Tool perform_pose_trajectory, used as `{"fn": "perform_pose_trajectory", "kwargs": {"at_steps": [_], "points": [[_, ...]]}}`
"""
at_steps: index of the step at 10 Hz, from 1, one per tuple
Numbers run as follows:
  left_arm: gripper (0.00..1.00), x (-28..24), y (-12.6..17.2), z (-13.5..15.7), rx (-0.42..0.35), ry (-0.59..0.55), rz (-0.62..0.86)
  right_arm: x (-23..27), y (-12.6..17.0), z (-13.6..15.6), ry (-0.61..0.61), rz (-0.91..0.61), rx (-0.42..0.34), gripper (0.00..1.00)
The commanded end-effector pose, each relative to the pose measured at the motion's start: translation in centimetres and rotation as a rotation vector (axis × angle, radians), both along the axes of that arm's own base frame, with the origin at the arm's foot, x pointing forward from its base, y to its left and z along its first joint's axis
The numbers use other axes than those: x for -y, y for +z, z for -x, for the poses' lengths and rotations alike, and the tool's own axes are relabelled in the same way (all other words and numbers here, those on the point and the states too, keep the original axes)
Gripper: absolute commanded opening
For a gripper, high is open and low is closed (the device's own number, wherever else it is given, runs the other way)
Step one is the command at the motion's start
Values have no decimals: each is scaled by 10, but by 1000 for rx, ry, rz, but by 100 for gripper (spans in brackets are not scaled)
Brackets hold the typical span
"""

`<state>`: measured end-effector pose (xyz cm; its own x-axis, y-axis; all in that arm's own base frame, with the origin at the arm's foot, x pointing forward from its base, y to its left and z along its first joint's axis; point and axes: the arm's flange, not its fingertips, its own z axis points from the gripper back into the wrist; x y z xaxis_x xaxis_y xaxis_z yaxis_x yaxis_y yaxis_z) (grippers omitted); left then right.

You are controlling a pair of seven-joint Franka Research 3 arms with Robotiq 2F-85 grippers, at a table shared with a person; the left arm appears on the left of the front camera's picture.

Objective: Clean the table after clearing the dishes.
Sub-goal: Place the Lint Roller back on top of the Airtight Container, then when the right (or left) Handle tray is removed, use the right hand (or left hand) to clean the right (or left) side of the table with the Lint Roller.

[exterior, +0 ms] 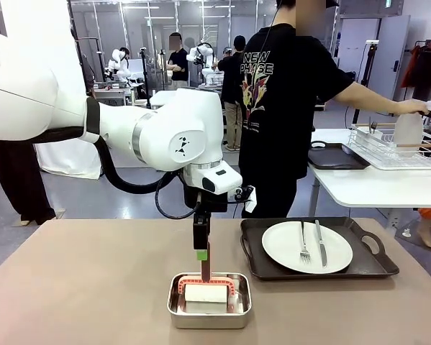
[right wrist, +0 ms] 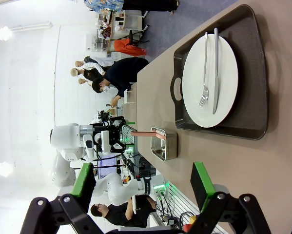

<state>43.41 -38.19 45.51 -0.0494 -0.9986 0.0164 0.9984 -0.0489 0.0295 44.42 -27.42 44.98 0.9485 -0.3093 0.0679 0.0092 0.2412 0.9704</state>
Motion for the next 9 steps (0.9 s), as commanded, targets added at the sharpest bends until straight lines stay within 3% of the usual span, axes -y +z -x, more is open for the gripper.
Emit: {"fn": "perform_pose_trajectory", "kwargs": {"at_steps": [1,9], "points": [[100,0,1,0,5,7,-4,-2,3,2,0,1,5,100],[100,0,1,0,5,7,-4,-2,3,2,0,1,5,100]]}}
